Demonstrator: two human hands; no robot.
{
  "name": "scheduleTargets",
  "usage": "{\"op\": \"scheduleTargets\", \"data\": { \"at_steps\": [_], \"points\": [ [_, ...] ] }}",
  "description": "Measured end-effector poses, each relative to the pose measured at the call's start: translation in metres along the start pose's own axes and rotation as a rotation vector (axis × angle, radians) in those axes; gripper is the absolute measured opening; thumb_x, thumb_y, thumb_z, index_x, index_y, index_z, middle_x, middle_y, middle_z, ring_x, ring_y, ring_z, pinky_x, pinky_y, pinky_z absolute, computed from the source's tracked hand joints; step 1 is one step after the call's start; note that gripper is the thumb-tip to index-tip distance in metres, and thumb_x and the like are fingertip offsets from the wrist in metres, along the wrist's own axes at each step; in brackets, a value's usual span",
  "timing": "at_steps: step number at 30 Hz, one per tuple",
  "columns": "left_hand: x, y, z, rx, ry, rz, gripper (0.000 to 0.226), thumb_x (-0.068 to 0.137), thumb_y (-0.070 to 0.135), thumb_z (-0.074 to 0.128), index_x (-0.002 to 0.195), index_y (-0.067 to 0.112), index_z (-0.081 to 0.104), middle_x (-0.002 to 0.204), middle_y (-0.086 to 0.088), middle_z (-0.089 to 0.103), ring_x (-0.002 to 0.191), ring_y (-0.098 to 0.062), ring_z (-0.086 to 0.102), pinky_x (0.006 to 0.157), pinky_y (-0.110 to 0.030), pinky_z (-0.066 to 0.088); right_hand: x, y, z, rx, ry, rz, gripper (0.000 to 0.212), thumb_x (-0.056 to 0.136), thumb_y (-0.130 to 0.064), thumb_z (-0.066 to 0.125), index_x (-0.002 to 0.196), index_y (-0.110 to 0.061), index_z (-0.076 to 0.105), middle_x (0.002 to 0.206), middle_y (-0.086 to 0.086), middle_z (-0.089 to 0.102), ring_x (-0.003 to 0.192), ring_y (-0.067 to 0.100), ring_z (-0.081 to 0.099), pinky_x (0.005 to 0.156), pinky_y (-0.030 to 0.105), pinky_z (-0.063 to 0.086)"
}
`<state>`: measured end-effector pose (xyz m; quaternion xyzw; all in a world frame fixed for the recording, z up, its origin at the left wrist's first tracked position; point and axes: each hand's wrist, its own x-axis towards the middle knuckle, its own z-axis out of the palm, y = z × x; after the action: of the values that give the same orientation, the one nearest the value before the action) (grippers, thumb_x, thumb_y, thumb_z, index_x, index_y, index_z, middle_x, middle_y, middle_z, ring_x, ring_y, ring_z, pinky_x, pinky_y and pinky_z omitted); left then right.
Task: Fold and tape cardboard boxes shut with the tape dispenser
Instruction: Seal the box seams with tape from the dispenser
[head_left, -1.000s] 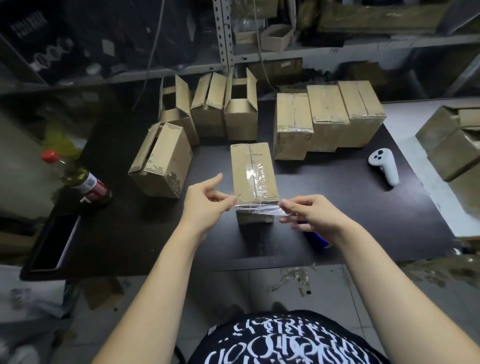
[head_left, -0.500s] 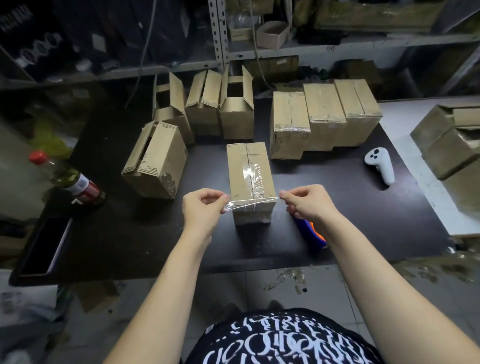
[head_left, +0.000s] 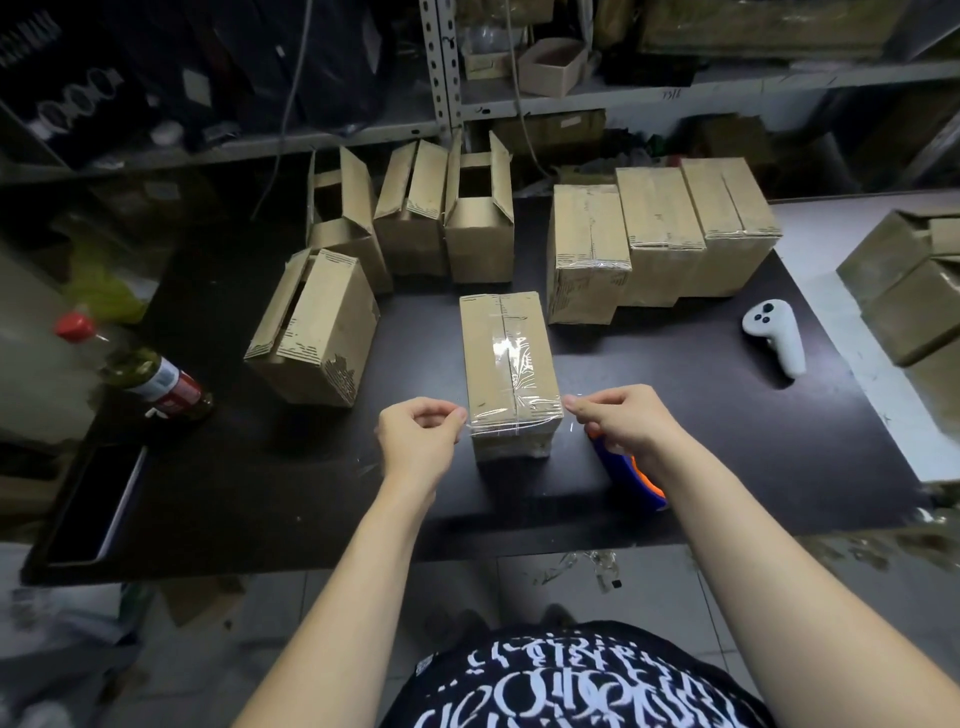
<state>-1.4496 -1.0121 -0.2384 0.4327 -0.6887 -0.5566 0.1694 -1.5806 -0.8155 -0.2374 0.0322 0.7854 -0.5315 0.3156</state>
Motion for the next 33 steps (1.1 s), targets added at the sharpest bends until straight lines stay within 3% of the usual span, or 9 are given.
{"op": "scheduleTargets", "data": {
  "at_steps": [5,10,15,16,19,22,25,28,33],
  "points": [
    [0.004,-0.013,0.001,-0.122,-0.028,-0.069,0.012,0.085,0.006,0.081,0.077,0.014,0.076,0.073,-0.008,0.074,0.063,-0.014,0.066,0.067,-0.028,0.054,0.005,0.005,0.001,0.045,-0.072,0.082,0.029,0.085,-0.035,0.083,0.094,-0.007,0.08,0.052,-0.012,0.06,0.049,0.002,0.052,0.055,0.026,0.028],
    [-0.003,-0.025,0.006,-0.235,-0.002,-0.073,0.011,0.088,0.006,0.077,0.083,0.016,0.076,0.074,-0.003,0.074,0.065,-0.008,0.065,0.067,-0.025,0.052,0.011,0.015,0.005,0.125,-0.166,0.177,0.039,0.082,-0.044,0.083,0.108,-0.015,0.079,0.083,-0.006,0.07,0.061,0.003,0.059,0.062,0.024,0.036],
    [-0.005,-0.034,0.013,-0.253,0.059,-0.004,0.019,0.095,0.006,0.068,0.09,0.024,0.072,0.081,-0.003,0.07,0.077,-0.017,0.063,0.066,-0.03,0.047,0.008,0.028,0.012,0.034,-0.129,0.099,0.033,0.086,-0.037,0.082,0.113,-0.02,0.075,0.107,-0.001,0.073,0.086,0.01,0.07,0.064,0.024,0.044],
    [-0.004,-0.034,0.013,-0.251,0.05,-0.007,0.019,0.096,0.009,0.067,0.101,0.026,0.072,0.085,-0.003,0.069,0.078,-0.018,0.062,0.068,-0.031,0.048,0.007,0.029,0.014,0.028,-0.101,0.06,0.033,0.085,-0.035,0.084,0.111,-0.018,0.075,0.106,0.001,0.074,0.085,0.01,0.071,0.062,0.023,0.046],
    [-0.001,-0.037,0.012,-0.168,-0.002,-0.11,0.052,0.095,0.021,0.071,0.14,0.04,0.053,0.098,-0.005,0.061,0.083,-0.017,0.06,0.076,-0.034,0.052,0.006,0.029,0.014,0.059,0.016,-0.076,0.026,0.083,-0.018,0.086,0.104,-0.006,0.074,0.084,0.005,0.074,0.067,0.01,0.066,0.053,0.018,0.048],
    [-0.003,-0.046,0.013,-0.102,-0.06,-0.13,0.049,0.095,0.015,0.069,0.138,0.032,0.053,0.099,-0.011,0.064,0.077,-0.018,0.06,0.068,-0.028,0.053,0.008,0.025,0.005,0.058,0.115,-0.21,0.013,0.084,-0.006,0.083,0.092,-0.008,0.072,0.074,0.003,0.072,0.063,0.014,0.062,0.059,0.021,0.052],
    [-0.007,-0.049,0.01,-0.047,-0.043,0.041,0.031,0.095,0.005,0.067,0.122,0.02,0.065,0.091,-0.01,0.068,0.075,-0.016,0.063,0.073,-0.025,0.053,0.011,0.026,-0.005,0.003,0.111,-0.358,0.014,0.083,-0.004,0.082,0.087,-0.015,0.074,0.081,0.002,0.077,0.068,0.016,0.067,0.076,0.034,0.058],
    [-0.008,-0.041,-0.001,0.066,0.0,0.288,0.029,0.088,-0.003,0.068,0.103,0.021,0.072,0.092,0.0,0.072,0.085,-0.011,0.067,0.08,-0.02,0.052,0.007,0.027,-0.006,-0.042,0.044,-0.463,0.015,0.085,0.001,0.079,0.09,-0.012,0.075,0.087,0.003,0.078,0.071,0.01,0.07,0.076,0.027,0.056],
    [-0.004,-0.033,-0.011,0.228,-0.043,0.551,0.028,0.082,-0.008,0.067,0.096,0.014,0.076,0.092,0.007,0.072,0.088,-0.005,0.066,0.072,-0.011,0.045,0.002,0.026,-0.001,-0.162,-0.009,-0.615,0.021,0.084,0.008,0.077,0.095,-0.01,0.077,0.09,0.0,0.078,0.084,0.011,0.074,0.079,0.02,0.056]
  ]
}}
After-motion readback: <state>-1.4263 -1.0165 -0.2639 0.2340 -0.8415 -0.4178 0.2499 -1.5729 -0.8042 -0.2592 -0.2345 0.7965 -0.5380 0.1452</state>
